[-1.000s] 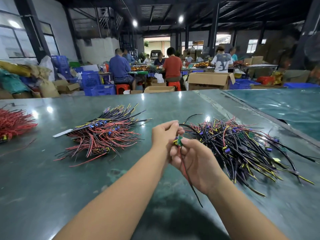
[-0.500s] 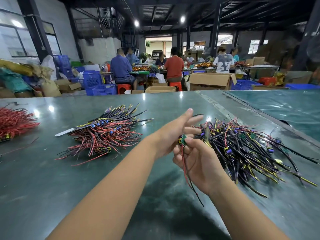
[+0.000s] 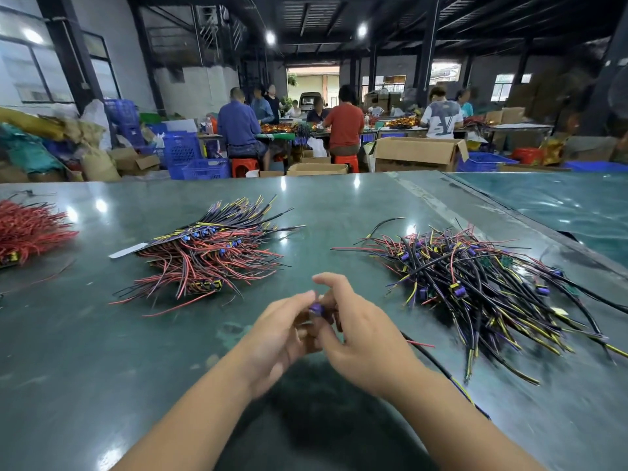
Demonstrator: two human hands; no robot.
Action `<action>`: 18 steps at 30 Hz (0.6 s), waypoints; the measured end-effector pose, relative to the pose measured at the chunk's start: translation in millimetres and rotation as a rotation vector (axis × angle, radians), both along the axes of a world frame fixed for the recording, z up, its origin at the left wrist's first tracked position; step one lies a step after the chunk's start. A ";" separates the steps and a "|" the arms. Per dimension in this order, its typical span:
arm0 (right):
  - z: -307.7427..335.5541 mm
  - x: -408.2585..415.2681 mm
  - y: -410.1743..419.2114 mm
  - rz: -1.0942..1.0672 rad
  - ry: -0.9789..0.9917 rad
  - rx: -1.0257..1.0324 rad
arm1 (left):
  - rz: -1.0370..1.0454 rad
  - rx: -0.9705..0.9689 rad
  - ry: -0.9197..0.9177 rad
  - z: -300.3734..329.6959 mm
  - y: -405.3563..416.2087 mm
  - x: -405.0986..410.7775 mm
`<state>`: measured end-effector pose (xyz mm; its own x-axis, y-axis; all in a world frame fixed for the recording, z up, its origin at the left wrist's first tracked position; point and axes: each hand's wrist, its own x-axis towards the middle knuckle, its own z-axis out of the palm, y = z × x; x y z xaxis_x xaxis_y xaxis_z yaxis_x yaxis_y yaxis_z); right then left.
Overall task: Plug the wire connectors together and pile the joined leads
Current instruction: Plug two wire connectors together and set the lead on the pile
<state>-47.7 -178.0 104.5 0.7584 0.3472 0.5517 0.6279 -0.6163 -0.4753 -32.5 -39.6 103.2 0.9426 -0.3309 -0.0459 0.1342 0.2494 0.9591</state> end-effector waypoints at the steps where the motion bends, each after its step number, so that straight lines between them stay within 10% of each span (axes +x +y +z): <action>1: 0.4 0.4 -1.1 -0.006 -0.002 -0.009 | -0.046 0.021 -0.032 1.5 2.6 -0.7; 18: 3.8 9.5 -14.4 -0.101 -0.023 -0.025 | 0.194 0.100 -0.041 3.1 10.7 -0.8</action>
<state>-38.1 -192.4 108.4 0.7773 0.2837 0.5615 0.5729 -0.6881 -0.4454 -33.3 -28.9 106.2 0.9898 -0.1391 -0.0296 0.0534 0.1705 0.9839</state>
